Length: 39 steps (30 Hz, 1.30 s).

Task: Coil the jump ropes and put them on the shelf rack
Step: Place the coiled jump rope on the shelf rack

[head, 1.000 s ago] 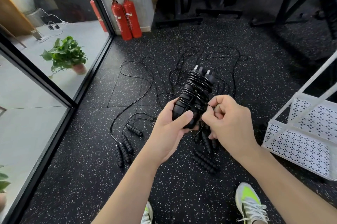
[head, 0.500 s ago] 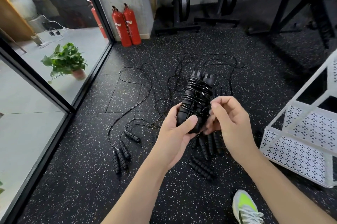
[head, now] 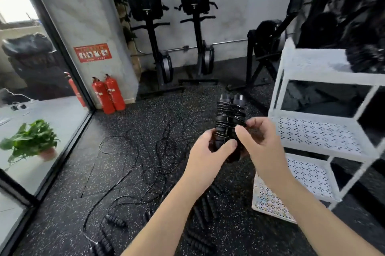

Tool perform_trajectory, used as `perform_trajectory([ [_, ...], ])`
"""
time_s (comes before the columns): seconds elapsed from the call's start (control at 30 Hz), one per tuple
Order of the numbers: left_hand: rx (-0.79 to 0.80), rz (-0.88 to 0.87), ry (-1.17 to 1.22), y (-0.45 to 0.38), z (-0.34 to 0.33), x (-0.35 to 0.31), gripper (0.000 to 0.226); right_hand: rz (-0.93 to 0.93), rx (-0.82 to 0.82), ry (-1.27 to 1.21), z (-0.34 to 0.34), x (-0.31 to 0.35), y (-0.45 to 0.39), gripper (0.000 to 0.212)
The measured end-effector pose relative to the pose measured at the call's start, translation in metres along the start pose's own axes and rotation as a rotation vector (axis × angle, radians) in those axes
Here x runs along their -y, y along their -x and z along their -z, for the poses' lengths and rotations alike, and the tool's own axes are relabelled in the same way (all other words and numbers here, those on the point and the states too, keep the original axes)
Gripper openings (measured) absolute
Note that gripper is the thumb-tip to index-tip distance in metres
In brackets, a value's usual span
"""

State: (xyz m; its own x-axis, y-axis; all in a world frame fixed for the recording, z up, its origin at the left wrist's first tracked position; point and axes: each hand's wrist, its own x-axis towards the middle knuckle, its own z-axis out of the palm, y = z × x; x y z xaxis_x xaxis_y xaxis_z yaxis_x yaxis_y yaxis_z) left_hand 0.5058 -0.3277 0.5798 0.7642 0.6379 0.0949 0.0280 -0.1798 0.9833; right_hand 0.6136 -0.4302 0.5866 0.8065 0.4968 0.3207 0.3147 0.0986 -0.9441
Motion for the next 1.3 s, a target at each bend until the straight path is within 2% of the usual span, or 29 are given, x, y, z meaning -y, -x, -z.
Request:
perform_trajectory([
  [0.07,-0.009,-0.088,-0.084,-0.006,-0.031,-0.038,0.034,0.011,-0.055,-0.005,0.035,0.020,-0.014,0.033],
  [0.23,-0.042,-0.265,-0.227,-0.043,-0.106,-0.115,0.065,0.096,-0.192,0.101,0.122,0.066,-0.066,0.026],
  [0.43,0.008,-0.269,-0.255,-0.120,-0.192,-0.178,0.074,0.114,-0.247,0.410,0.208,0.101,-0.145,0.030],
  [0.53,0.019,-0.253,-0.327,-0.159,-0.228,-0.194,0.067,0.107,-0.227,0.587,0.240,0.099,-0.182,0.025],
  [0.77,0.059,-0.143,-0.419,-0.230,-0.278,-0.178,0.047,0.028,-0.069,1.043,0.267,0.048,-0.245,0.023],
  [0.9,0.072,-0.148,-0.504,-0.242,-0.289,-0.161,0.051,0.028,-0.051,1.232,0.267,0.026,-0.254,0.031],
  [1.13,0.115,-0.195,-0.778,-0.247,-0.296,-0.152,0.042,0.093,-0.058,1.382,0.265,0.008,-0.251,0.039],
  [1.3,0.132,-0.237,-0.877,-0.247,-0.295,-0.149,0.044,0.109,-0.059,1.372,0.264,0.009,-0.246,0.038],
])
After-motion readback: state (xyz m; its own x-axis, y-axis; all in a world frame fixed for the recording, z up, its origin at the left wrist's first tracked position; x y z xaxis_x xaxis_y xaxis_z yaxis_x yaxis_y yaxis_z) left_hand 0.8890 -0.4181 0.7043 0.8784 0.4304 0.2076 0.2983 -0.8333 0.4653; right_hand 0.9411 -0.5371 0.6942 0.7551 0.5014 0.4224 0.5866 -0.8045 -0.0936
